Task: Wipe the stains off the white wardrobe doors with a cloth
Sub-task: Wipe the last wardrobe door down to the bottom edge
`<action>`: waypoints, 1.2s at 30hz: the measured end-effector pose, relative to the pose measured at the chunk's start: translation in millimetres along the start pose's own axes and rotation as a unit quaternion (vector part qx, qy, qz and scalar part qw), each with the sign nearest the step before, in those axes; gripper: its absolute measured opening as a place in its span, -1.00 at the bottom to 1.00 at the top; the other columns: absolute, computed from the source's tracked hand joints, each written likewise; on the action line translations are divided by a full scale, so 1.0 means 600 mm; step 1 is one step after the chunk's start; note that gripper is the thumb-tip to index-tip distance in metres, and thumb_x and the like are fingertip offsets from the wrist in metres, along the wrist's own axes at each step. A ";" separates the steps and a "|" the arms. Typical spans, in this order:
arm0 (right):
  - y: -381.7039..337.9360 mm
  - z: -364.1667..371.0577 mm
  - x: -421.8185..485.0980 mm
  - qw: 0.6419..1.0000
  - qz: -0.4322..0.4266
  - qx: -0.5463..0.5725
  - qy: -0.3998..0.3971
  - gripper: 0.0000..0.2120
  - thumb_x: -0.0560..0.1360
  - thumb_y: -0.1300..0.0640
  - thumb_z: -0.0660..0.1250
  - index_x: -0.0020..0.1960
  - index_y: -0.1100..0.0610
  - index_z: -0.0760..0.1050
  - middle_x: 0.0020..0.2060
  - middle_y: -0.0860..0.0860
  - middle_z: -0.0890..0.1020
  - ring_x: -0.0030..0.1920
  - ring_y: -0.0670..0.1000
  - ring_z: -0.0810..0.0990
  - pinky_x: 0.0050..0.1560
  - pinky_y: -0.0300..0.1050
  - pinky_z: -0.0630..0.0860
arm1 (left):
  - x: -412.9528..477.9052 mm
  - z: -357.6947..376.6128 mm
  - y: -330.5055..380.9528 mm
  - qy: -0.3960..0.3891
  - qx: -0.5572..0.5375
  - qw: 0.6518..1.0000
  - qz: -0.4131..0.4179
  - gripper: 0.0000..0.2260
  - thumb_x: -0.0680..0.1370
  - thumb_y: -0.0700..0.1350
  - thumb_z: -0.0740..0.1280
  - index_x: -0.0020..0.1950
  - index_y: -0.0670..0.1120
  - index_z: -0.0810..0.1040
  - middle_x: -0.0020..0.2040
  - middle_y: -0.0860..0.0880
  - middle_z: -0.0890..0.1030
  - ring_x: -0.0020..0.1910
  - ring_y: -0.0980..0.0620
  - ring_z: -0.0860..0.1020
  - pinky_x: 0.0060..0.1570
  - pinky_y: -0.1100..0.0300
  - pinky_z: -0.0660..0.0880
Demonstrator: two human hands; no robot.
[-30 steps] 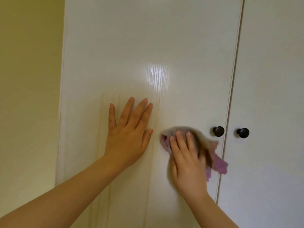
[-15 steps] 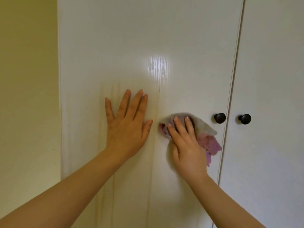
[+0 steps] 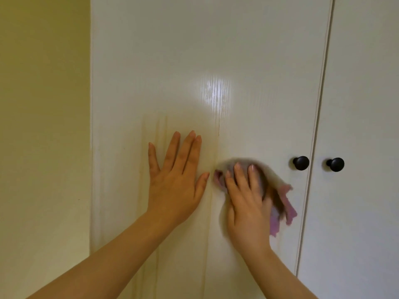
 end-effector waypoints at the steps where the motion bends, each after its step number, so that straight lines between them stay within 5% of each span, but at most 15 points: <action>1: -0.009 0.010 -0.034 1.000 -0.019 0.002 -0.013 -0.43 0.39 0.26 0.05 0.40 0.05 0.24 0.46 -0.07 0.19 0.50 -0.03 -0.02 0.01 -0.01 0.34 | -0.002 -0.002 0.001 0.001 -0.002 1.000 0.004 -0.43 0.54 0.09 0.08 0.48 -0.16 0.12 0.46 -0.07 0.17 0.45 -0.10 0.14 0.38 -0.20 -0.11; 4: -0.028 0.017 -0.064 0.997 -0.047 0.059 -0.024 -0.44 0.40 0.30 0.02 0.39 0.06 0.26 0.50 -0.17 0.05 0.50 -0.08 -0.03 -0.04 -0.27 0.45 | -0.006 -0.002 -0.011 -0.007 0.001 1.000 0.014 -0.42 0.54 0.09 0.08 0.48 -0.19 0.13 0.48 -0.10 0.23 0.44 -0.08 0.17 0.38 -0.18 -0.10; 7: -0.041 -0.007 0.070 0.997 -0.036 0.064 -0.005 -0.46 0.38 0.28 0.00 0.31 0.13 0.42 0.39 0.02 0.37 0.45 0.04 0.15 -0.37 -0.22 0.53 | 0.000 -0.004 -0.019 -0.013 0.006 1.000 0.018 -0.43 0.55 0.09 0.08 0.47 -0.18 0.15 0.45 -0.11 0.26 0.44 -0.05 0.19 0.38 -0.19 -0.11; 9: -0.032 -0.027 0.173 0.999 0.000 0.043 -0.003 -0.47 0.43 0.29 0.02 0.36 0.13 0.39 0.40 0.04 0.36 0.44 0.09 0.18 -0.17 -0.09 0.54 | 0.002 -0.003 -0.019 -0.017 0.010 1.000 0.019 -0.45 0.56 0.08 0.07 0.47 -0.18 0.16 0.45 -0.12 0.31 0.44 -0.05 0.20 0.38 -0.22 -0.10; 12: 0.009 -0.027 0.225 0.997 0.071 0.023 -0.004 -0.50 0.52 0.29 0.05 0.43 0.04 0.29 0.46 -0.05 0.24 0.49 0.01 0.04 0.25 0.18 0.26 | 0.001 -0.001 -0.016 -0.019 0.019 0.999 0.021 -0.47 0.57 0.08 0.06 0.47 -0.17 0.17 0.44 -0.12 0.34 0.44 -0.05 0.21 0.37 -0.28 -0.07; 14: 0.000 -0.027 0.188 0.998 0.052 0.005 0.019 -0.49 0.45 0.28 0.03 0.37 0.10 0.39 0.40 0.01 0.36 0.45 0.05 0.14 0.17 0.28 0.31 | 0.000 -0.002 -0.018 -0.019 0.020 0.999 0.023 -0.48 0.57 0.08 0.06 0.46 -0.17 0.20 0.44 -0.12 0.36 0.43 -0.04 0.22 0.37 -0.29 -0.07; 17: -0.025 -0.019 0.129 0.999 -0.031 0.029 0.013 -0.48 0.40 0.30 -0.01 0.29 0.21 0.46 0.32 0.11 0.44 0.41 0.08 0.21 -0.10 0.11 0.53 | 0.004 -0.009 -0.023 -0.010 0.018 0.999 0.037 -0.50 0.57 0.08 0.08 0.44 -0.16 0.26 0.41 -0.11 0.41 0.40 -0.04 0.27 0.37 -0.30 -0.07; 24: 0.002 -0.047 0.280 0.997 0.057 0.056 0.009 -0.50 0.52 0.32 0.06 0.42 0.04 0.31 0.45 -0.04 0.25 0.49 0.01 0.05 0.27 0.14 0.23 | 0.059 -0.033 -0.028 0.045 0.037 0.997 0.057 -0.55 0.59 0.00 0.08 0.43 -0.16 0.27 0.41 -0.11 0.41 0.39 -0.07 0.28 0.34 -0.33 -0.01; 26: -0.020 -0.029 0.218 1.000 0.011 0.013 -0.005 -0.47 0.43 0.29 0.05 0.37 0.05 0.37 0.40 0.00 0.36 0.45 0.06 0.15 0.14 0.22 0.33 | 0.070 -0.041 -0.032 0.054 0.027 0.997 0.052 -0.57 0.58 -0.03 0.08 0.43 -0.16 0.27 0.41 -0.12 0.40 0.40 -0.08 0.26 0.34 -0.32 -0.02; 29: -0.064 -0.006 0.106 0.988 -0.145 0.022 -0.041 -0.50 0.39 0.29 0.02 0.28 0.06 0.38 0.31 0.03 0.44 0.37 0.03 0.23 -0.29 -0.09 0.53 | 0.071 -0.044 -0.042 0.053 0.028 0.997 0.057 -0.57 0.59 -0.05 0.07 0.43 -0.16 0.26 0.41 -0.13 0.40 0.40 -0.08 0.26 0.34 -0.31 -0.03; 31: -0.061 -0.022 0.147 0.981 -0.178 0.054 -0.043 -0.51 0.41 0.29 0.04 0.27 0.08 0.47 0.30 0.04 0.46 0.37 -0.03 0.22 -0.37 -0.14 0.52 | 0.072 -0.040 -0.051 0.043 0.037 0.997 0.055 -0.57 0.59 -0.04 0.05 0.43 -0.15 0.26 0.42 -0.13 0.39 0.40 -0.08 0.25 0.34 -0.30 -0.04; 33: -0.039 -0.037 0.244 0.993 -0.094 0.055 -0.054 -0.49 0.43 0.24 0.02 0.32 0.05 0.45 0.37 -0.01 0.40 0.43 -0.07 0.13 -0.08 0.01 0.52 | 0.080 -0.038 -0.056 0.041 0.035 0.997 0.048 -0.57 0.59 -0.05 0.04 0.43 -0.16 0.27 0.42 -0.13 0.39 0.40 -0.08 0.24 0.34 -0.30 -0.05; 36: -0.024 -0.034 0.297 0.999 -0.010 0.017 -0.044 -0.41 0.38 0.21 -0.04 0.39 0.03 0.36 0.42 -0.01 0.32 0.48 0.07 0.10 0.36 0.18 0.10 | 0.085 -0.046 -0.060 0.053 0.022 0.998 0.029 -0.58 0.61 -0.04 0.03 0.43 -0.16 0.26 0.42 -0.14 0.38 0.41 -0.09 0.24 0.35 -0.28 -0.08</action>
Point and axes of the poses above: each hand's wrist, its own x-axis towards the middle knuckle, its own z-axis out of the palm, y = z × x, the point moved 10 cm from there along x, towards the middle knuckle
